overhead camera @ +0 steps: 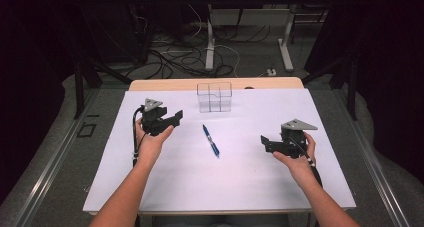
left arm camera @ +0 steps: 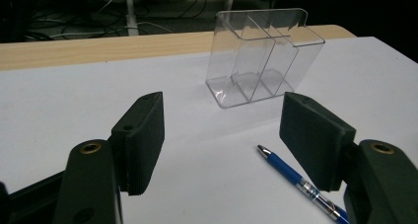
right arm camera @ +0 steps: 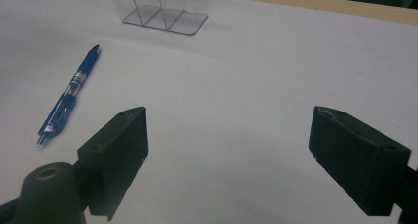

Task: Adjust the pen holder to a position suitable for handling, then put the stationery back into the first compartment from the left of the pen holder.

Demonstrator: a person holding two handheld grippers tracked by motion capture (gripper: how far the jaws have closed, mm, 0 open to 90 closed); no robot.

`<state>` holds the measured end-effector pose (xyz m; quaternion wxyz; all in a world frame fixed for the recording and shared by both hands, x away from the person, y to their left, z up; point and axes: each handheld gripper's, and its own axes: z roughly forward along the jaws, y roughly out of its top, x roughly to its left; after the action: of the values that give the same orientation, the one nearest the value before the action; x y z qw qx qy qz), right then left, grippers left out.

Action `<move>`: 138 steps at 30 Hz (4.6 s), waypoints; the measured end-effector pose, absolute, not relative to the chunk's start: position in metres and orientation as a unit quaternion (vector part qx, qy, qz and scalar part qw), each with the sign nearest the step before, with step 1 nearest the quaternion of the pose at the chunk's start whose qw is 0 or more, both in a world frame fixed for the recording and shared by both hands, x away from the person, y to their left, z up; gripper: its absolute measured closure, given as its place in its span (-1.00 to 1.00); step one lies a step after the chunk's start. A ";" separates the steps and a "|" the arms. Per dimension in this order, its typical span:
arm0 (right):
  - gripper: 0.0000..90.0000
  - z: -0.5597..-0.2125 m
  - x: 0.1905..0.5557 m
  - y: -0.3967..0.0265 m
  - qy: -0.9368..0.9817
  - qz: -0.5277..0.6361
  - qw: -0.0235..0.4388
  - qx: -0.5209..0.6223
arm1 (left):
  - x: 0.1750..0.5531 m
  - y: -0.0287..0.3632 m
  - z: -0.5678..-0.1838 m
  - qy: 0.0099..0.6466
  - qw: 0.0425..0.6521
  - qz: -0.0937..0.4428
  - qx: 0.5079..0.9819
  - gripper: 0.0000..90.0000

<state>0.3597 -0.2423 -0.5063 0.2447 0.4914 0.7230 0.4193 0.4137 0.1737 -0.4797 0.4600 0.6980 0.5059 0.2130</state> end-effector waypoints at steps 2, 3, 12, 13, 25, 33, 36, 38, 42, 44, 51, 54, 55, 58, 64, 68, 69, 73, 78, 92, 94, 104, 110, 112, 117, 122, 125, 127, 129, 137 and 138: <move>-0.68 -0.506 0.363 -0.238 0.729 0.418 0.242 0.486 | 0.411 0.178 -0.480 0.513 0.460 0.211 0.694 -0.30; -0.69 -0.505 0.364 -0.235 0.730 0.418 0.239 0.485 | 0.409 0.179 -0.480 0.513 0.461 0.209 0.693 -0.32; -0.83 -0.495 0.383 -0.208 0.754 0.407 0.233 0.461 | 0.405 0.194 -0.480 0.521 0.462 0.211 0.686 -0.69; -0.85 -0.494 0.386 -0.204 0.756 0.405 0.232 0.459 | 0.405 0.196 -0.480 0.522 0.461 0.211 0.686 -0.74; -0.81 -0.478 0.413 -0.162 0.775 0.394 0.233 0.436 | 0.405 0.206 -0.480 0.535 0.454 0.217 0.679 -1.00; -0.58 -0.472 0.428 -0.139 0.785 0.390 0.234 0.421 | 0.406 0.206 -0.483 0.544 0.438 0.216 0.682 -1.00; -0.43 -0.470 0.431 -0.129 0.789 0.383 0.230 0.423 | 0.406 0.206 -0.484 0.550 0.435 0.214 0.680 -1.00; -0.33 -0.469 0.434 -0.123 0.789 0.383 0.227 0.424 | 0.405 0.206 -0.484 0.550 0.431 0.214 0.683 -1.00; -0.20 -0.470 0.440 -0.111 0.795 0.380 0.200 0.429 | 0.404 0.206 -0.485 0.542 0.428 0.222 0.688 -1.00; -0.14 -0.471 0.442 -0.106 0.798 0.376 0.188 0.431 | 0.404 0.206 -0.485 0.541 0.427 0.225 0.689 -1.00; 0.13 -0.478 0.454 -0.091 0.805 0.353 0.137 0.457 | 0.405 0.208 -0.488 0.537 0.425 0.232 0.691 -1.00; 0.19 -0.482 0.459 -0.087 0.810 0.348 0.109 0.460 | 0.404 0.209 -0.488 0.536 0.428 0.231 0.690 -1.00; 0.19 -0.483 0.461 -0.086 0.809 0.347 0.100 0.463 | 0.405 0.209 -0.488 0.536 0.428 0.231 0.690 -1.00; 0.18 -0.483 0.466 -0.084 0.811 0.327 0.069 0.480 | 0.405 0.210 -0.488 0.537 0.430 0.228 0.689 -1.00; 0.16 -0.487 0.477 -0.085 0.811 0.312 0.052 0.492 | 0.404 0.210 -0.488 0.536 0.433 0.225 0.688 -1.00; 0.23 -0.491 0.482 -0.085 0.802 0.321 0.053 0.500 | 0.405 0.210 -0.488 0.537 0.433 0.223 0.689 -1.00; 0.25 -0.491 0.483 -0.087 0.812 0.306 0.046 0.495 | 0.405 0.210 -0.488 0.537 0.433 0.223 0.689 -1.00; 0.22 -0.494 0.486 -0.087 0.815 0.296 0.052 0.496 | 0.405 0.210 -0.488 0.538 0.433 0.222 0.689 -1.00; 0.12 -0.500 0.488 -0.084 0.814 0.295 0.049 0.497 | 0.405 0.210 -0.489 0.538 0.433 0.222 0.688 -1.00; 0.18 -0.512 0.491 -0.073 0.812 0.293 0.012 0.504 | 0.406 0.213 -0.490 0.544 0.434 0.219 0.684 -1.00; 0.19 -0.513 0.491 -0.071 0.815 0.287 0.008 0.503 | 0.406 0.213 -0.490 0.544 0.434 0.218 0.685 -1.00; 0.32 -0.516 0.490 -0.058 0.818 0.289 -0.005 0.497 | 0.406 0.214 -0.490 0.546 0.434 0.216 0.683 -1.00; 0.39 -0.520 0.490 -0.051 0.821 0.292 -0.010 0.490 | 0.406 0.215 -0.491 0.547 0.435 0.215 0.682 -1.00; 0.40 -0.519 0.490 -0.049 0.824 0.283 -0.009 0.490 | 0.406 0.215 -0.491 0.547 0.435 0.215 0.682 -1.00; 0.41 -0.522 0.491 -0.046 0.825 0.275 -0.006 0.493 | 0.406 0.215 -0.491 0.548 0.435 0.214 0.682 -1.00; 0.42 -0.526 0.492 -0.047 0.823 0.271 -0.006 0.499 | 0.406 0.216 -0.491 0.549 0.436 0.214 0.680 -1.00; 0.44 -0.529 0.493 -0.047 0.821 0.270 -0.007 0.503 | 0.406 0.216 -0.491 0.549 0.436 0.214 0.681 -1.00; 0.45 -0.531 0.493 -0.046 0.820 0.265 -0.007 0.508 | 0.406 0.215 -0.491 0.549 0.435 0.214 0.681 -1.00; 0.47 -0.533 0.494 -0.046 0.820 0.263 -0.007 0.509 | 0.406 0.215 -0.491 0.549 0.434 0.213 0.681 -1.00; 0.54 -0.538 0.495 -0.045 0.822 0.248 -0.014 0.513 | 0.406 0.216 -0.492 0.551 0.437 0.215 0.678 -1.00; 0.55 -0.538 0.495 -0.045 0.822 0.250 -0.014 0.512 | 0.406 0.216 -0.492 0.551 0.436 0.215 0.678 -1.00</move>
<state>0.4950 -0.0451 -0.5381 -0.0140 0.5120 0.8219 0.2495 0.4065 0.2156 -0.4920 0.4364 0.6782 0.5509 0.2147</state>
